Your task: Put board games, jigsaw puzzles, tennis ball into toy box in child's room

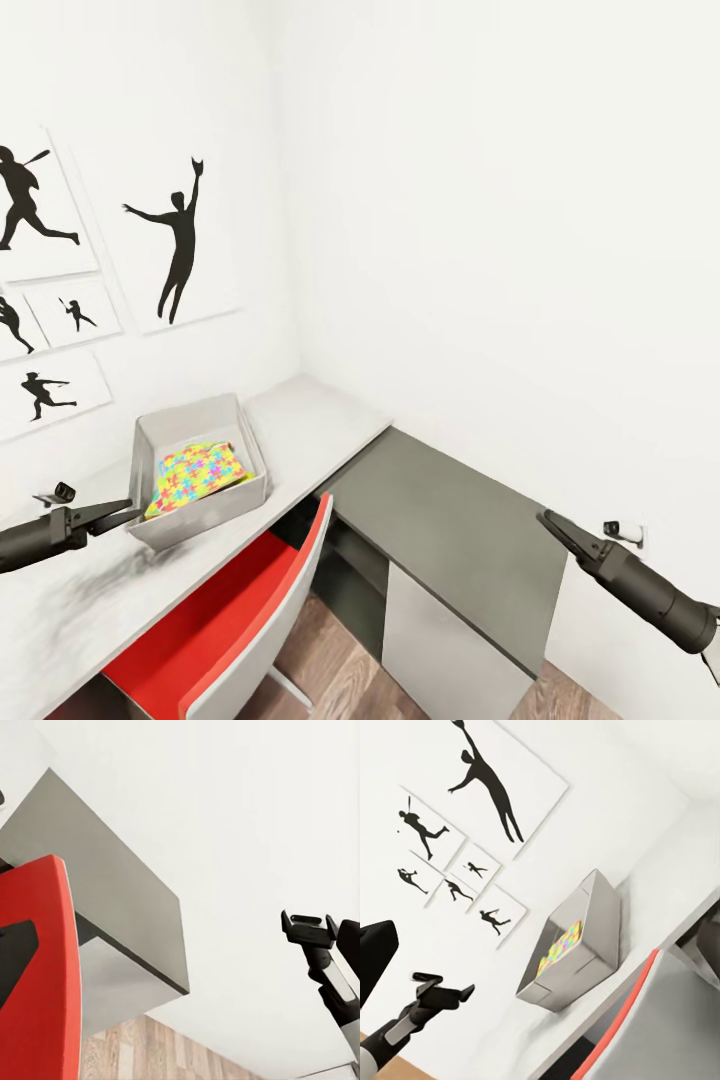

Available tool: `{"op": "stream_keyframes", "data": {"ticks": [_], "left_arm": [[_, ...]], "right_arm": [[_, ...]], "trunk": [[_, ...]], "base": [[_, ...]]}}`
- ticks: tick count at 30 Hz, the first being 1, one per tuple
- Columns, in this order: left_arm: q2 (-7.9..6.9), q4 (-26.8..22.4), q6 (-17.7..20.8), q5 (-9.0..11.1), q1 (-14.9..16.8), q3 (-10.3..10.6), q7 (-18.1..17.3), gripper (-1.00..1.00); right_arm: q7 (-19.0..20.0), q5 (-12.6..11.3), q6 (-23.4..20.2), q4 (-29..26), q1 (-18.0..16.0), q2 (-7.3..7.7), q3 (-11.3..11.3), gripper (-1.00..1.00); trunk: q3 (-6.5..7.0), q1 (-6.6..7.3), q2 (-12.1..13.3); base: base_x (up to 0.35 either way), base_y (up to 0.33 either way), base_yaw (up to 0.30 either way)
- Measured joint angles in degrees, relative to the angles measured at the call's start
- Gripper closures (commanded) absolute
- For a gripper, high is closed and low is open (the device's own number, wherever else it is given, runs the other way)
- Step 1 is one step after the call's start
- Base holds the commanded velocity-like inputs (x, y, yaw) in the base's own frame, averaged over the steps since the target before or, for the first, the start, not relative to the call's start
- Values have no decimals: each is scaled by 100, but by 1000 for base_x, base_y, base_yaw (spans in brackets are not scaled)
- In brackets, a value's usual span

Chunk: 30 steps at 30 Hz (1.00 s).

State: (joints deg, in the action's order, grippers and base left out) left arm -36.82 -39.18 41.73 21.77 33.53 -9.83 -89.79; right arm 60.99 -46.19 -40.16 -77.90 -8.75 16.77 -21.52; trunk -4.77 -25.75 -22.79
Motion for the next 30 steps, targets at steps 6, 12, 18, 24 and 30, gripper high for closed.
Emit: {"op": "stream_keyframes", "data": {"ticks": [6,12,18,24,30], "left_arm": [[-3,0,-38,1,2,-2,-1,-100],[-7,-2,-90,2,2,-7,0,-100],[-20,7,-243,2,2,-10,0,-100],[-22,9,-266,2,2,-11,0,-100],[-17,9,-270,2,2,-8,0,-100]], "right_arm": [[0,12,1,2,-1,-4,-7,-100],[0,14,1,6,1,-22,-10,-100],[0,14,8,5,1,-32,-10,-100],[0,17,10,9,2,-34,-10,-100],[0,21,10,10,1,-34,-10,-100]], "trunk": [[31,0,0],[71,0,0],[112,0,0],[154,0,0],[196,0,0]], "base": [[0,36,-173],[0,38,-208],[0,4,-212],[0,1,-212],[-9,0,-208]]}}
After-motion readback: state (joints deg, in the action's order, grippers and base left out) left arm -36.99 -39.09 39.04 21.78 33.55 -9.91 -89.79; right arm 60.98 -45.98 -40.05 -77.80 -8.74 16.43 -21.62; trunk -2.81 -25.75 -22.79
